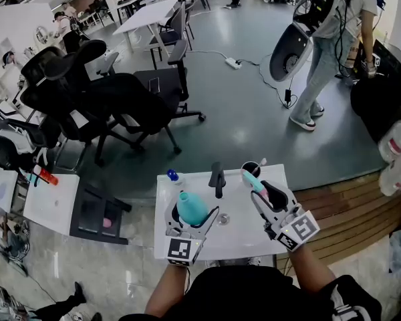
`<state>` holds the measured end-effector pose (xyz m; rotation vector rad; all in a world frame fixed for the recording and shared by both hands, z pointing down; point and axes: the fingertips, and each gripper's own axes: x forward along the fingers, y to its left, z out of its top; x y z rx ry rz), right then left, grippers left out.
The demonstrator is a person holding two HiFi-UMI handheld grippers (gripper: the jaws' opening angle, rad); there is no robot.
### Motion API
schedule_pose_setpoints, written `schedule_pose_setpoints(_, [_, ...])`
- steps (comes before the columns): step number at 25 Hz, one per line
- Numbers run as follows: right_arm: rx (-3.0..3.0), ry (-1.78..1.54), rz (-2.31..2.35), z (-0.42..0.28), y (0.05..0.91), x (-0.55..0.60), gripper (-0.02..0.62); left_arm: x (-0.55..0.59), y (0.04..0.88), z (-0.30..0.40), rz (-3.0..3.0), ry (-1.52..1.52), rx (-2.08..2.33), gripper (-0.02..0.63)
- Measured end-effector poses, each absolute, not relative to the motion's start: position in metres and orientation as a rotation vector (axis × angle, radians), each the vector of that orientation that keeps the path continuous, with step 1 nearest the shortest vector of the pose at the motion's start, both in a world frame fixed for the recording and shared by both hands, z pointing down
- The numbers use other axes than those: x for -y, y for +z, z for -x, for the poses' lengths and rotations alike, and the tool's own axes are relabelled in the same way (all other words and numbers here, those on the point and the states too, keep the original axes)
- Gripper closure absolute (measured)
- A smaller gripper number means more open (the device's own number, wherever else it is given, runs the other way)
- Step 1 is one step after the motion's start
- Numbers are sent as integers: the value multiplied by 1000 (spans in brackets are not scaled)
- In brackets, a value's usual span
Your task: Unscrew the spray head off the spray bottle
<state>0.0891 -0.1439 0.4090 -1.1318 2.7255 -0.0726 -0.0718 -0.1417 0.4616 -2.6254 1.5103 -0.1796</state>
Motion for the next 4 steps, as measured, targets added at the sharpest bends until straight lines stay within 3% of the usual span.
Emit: schedule_pose_setpoints(4, [-2723, -73, 1126, -89, 409, 144, 442, 142, 463, 71, 2628, -188, -1510, 138])
